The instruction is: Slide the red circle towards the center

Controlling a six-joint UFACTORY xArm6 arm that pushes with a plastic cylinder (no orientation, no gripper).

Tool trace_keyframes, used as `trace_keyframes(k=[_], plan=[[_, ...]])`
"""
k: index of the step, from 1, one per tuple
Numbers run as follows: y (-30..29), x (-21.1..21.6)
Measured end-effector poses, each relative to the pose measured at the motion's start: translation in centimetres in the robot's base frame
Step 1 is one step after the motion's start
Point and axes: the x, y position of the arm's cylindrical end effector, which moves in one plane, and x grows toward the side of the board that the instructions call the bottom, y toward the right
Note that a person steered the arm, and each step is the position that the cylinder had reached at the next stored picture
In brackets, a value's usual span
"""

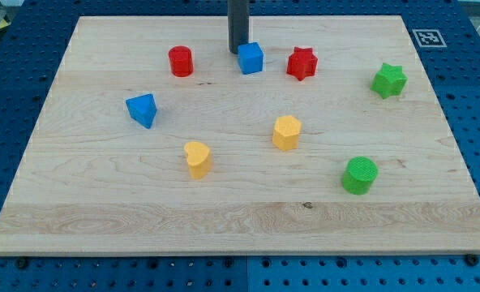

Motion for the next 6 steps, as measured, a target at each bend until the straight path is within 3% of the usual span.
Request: trace_keyframes(k=[2,5,6], plan=[[0.0,1.7],[-11.5,0.1],[-12.3,1.0]])
